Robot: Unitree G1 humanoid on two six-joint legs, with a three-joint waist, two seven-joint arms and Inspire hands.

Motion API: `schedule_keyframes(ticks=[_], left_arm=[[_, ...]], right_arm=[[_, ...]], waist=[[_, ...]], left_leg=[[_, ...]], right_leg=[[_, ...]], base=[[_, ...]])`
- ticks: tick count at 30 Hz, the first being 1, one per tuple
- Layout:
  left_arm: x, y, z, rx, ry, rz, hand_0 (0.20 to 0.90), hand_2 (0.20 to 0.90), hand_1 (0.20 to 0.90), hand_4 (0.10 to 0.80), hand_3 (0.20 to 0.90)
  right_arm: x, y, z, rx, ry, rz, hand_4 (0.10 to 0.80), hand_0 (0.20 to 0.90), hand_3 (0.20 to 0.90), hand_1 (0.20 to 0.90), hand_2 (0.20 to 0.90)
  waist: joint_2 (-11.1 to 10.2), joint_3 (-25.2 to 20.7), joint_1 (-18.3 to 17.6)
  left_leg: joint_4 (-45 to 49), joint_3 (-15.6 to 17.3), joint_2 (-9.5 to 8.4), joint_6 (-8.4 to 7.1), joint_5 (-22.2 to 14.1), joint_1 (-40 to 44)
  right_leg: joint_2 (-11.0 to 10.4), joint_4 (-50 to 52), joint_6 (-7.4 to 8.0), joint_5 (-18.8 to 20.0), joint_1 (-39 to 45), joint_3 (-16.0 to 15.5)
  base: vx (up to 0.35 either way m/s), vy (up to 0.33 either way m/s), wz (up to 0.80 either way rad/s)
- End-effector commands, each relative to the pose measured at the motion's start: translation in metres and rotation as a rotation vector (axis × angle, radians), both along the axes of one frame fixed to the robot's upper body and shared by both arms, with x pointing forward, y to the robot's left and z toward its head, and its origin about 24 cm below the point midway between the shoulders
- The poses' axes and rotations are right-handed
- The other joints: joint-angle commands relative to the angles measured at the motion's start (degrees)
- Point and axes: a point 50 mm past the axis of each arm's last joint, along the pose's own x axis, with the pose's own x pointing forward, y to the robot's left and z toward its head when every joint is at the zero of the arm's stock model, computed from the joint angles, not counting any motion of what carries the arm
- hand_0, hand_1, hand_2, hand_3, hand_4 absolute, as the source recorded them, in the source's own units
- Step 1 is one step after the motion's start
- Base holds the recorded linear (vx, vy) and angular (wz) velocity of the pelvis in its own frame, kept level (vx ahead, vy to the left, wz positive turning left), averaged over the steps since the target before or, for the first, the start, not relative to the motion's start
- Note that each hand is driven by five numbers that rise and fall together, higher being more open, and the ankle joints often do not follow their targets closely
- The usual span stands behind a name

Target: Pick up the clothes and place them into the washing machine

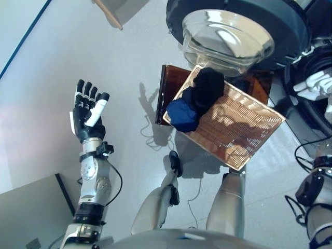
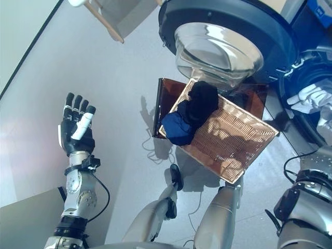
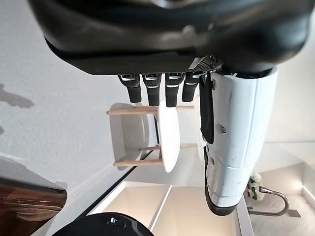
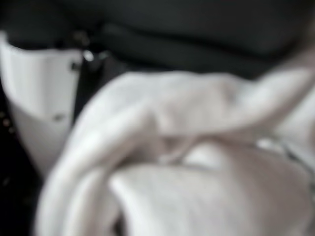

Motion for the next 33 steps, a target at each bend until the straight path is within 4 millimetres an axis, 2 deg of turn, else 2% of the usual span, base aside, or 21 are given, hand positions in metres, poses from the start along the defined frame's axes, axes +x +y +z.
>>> schedule_keyframes(ticks=[1, 8, 11, 12, 13, 15, 20, 25, 30, 33], left_arm=[[-0.012, 0.033, 0.044, 0.054, -0.236, 0.153, 0.9, 0.9, 0.9, 0.8, 0.9], [-0.011, 0.033, 0.047, 0.063, -0.249, 0.156, 0.9, 0.9, 0.9, 0.8, 0.9], [-0.01, 0.033, 0.049, 0.072, -0.261, 0.151, 0.9, 0.9, 0.9, 0.8, 0.9], [-0.009, 0.031, 0.052, 0.079, -0.271, 0.141, 0.9, 0.9, 0.9, 0.8, 0.9], [-0.009, 0.031, 0.052, 0.078, -0.271, 0.142, 0.9, 0.9, 0.9, 0.8, 0.9], [-0.006, 0.029, 0.056, 0.083, -0.291, 0.128, 0.9, 0.9, 0.9, 0.8, 0.9], [-0.008, 0.028, 0.063, 0.077, -0.325, 0.124, 0.9, 0.9, 0.9, 0.8, 0.9], [-0.011, 0.027, 0.072, 0.074, -0.37, 0.12, 0.9, 0.9, 0.9, 0.8, 0.9], [-0.011, 0.029, 0.073, 0.073, -0.374, 0.134, 0.9, 0.9, 0.9, 0.8, 0.9], [-0.012, 0.032, 0.077, 0.077, -0.391, 0.155, 0.9, 0.9, 0.9, 0.8, 0.9]], right_arm=[[-0.055, -0.031, 0.087, -0.339, -0.07, -0.248, 0.3, 0.2, 0.2, 0.2, 0.2], [-0.069, -0.035, 0.111, -0.407, -0.051, -0.298, 0.3, 0.2, 0.2, 0.2, 0.2], [-0.068, -0.035, 0.123, -0.476, 0.052, -0.285, 0.3, 0.2, 0.2, 0.2, 0.2], [-0.062, -0.035, 0.124, -0.502, 0.131, -0.257, 0.3, 0.2, 0.2, 0.2, 0.2], [-0.062, -0.034, 0.125, -0.503, 0.131, -0.257, 0.3, 0.2, 0.2, 0.2, 0.2], [-0.052, -0.033, 0.127, -0.584, 0.303, -0.191, 0.3, 0.2, 0.2, 0.2, 0.2], [-0.035, -0.027, 0.126, -0.602, 0.332, -0.13, 0.3, 0.2, 0.2, 0.2, 0.2], [-0.008, -0.014, 0.117, -0.655, 0.469, -0.037, 0.3, 0.2, 0.2, 0.2, 0.2], [0.001, -0.006, 0.117, -0.666, 0.483, -0.03, 0.3, 0.2, 0.2, 0.2, 0.2], [0.0, -0.004, 0.128, -0.667, 0.463, -0.093, 0.3, 0.2, 0.2, 0.2, 0.2]], waist=[[-1.7, -3.1, -2.0], [-1.5, -3.2, -2.6], [-1.6, -3.0, -2.6], [-1.8, -2.7, -2.3], [-1.7, -2.7, -2.3], [-2.1, -2.0, -2.0], [-2.1, -1.1, -1.6], [-2.4, -0.2, -1.1], [-2.8, -0.2, -0.8], [-2.8, -0.5, -0.5]], left_leg=[[-0.4, -1.1, 3.84, -8.85, -3.3, 2.0], [-0.4, -1.0, 3.27, -8.91, -3.5, 2.0], [-0.4, -0.9, 3.36, -9.06, -3.4, 1.9], [-0.4, -0.8, 3.49, -9.14, -3.1, 1.4], [-0.4, -0.7, 3.48, -9.14, -3.1, 1.4], [-0.4, -0.9, 3.53, -9.19, -2.9, 0.9], [-0.4, -1.1, 3.31, -9.35, -2.4, -1.0], [-0.4, -2.1, 2.97, -9.51, -2.1, -4.0], [-0.4, -2.7, 2.42, -9.36, -2.2, -5.4], [-0.4, -3.3, 2.2, -9.26, -2.1, -6.1]], right_leg=[[0.2, 10.3, -1.07, -5.3, -3.9, 2.6], [0.4, 11.6, -1.13, -5.7, -5.2, 3.7], [0.6, 11.9, -1.05, -5.7, -5.7, 3.9], [0.5, 12.0, -0.93, -5.6, -6.4, 3.9], [0.5, 12.0, -0.93, -5.6, -6.5, 3.9], [0.6, 12.8, -0.97, -5.7, -7.4, 4.1], [0.5, 13.6, -1.07, -5.8, -9.3, 4.1], [0.9, 16.3, -1.36, -6.8, -12.8, 4.2], [0.5, 17.1, -1.41, -7.1, -13.9, 3.9], [0.6, 17.4, -1.51, -7.4, -14.2, 3.6]], base=[[0.0, 0.0, 0.0], [0.013, -0.003, -0.03], [-0.017, -0.016, -0.08], [-0.03, -0.018, -0.03], [-0.042, -0.028, -0.02], [-0.052, -0.041, 0.06], [-0.05, -0.039, 0.14], [-0.044, -0.047, 0.21], [-0.023, -0.021, 0.2], [-0.002, 0.004, 0.11]])
